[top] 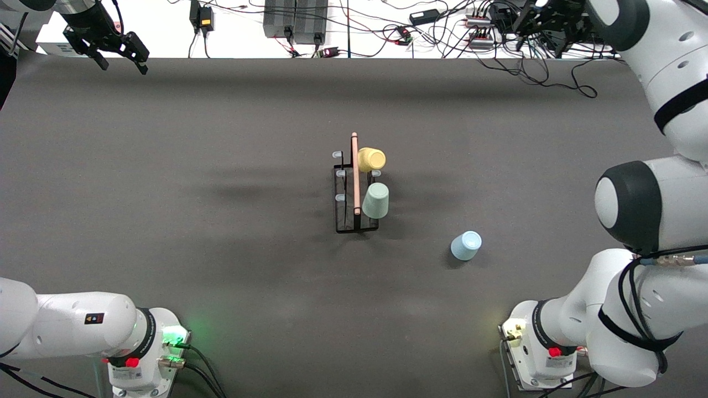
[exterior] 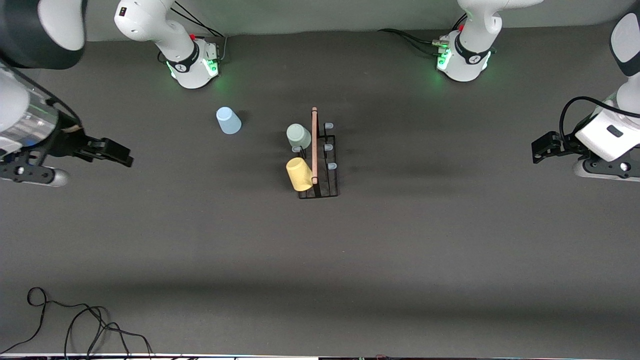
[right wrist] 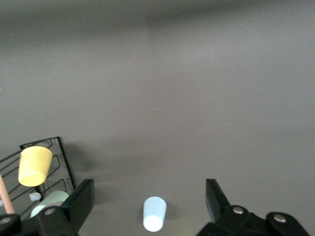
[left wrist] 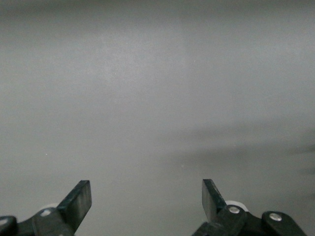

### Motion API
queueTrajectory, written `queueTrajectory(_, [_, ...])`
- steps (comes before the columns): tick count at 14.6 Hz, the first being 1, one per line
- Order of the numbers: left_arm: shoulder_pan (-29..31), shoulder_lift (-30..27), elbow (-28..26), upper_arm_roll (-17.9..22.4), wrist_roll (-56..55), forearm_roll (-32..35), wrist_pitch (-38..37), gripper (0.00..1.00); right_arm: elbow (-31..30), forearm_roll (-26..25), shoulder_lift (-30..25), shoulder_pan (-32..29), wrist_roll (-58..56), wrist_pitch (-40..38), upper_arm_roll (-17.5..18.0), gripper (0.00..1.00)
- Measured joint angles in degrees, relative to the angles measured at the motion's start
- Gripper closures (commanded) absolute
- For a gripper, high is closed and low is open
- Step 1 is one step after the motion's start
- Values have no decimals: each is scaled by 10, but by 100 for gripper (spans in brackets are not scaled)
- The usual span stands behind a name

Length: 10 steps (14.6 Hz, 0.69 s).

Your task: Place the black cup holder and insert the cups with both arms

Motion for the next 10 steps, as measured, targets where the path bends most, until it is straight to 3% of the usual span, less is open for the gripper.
queueTrajectory(10, [0, 0, 0, 0, 0, 0, 0, 0, 0, -22, 2, -24, -48, -6, 4, 0])
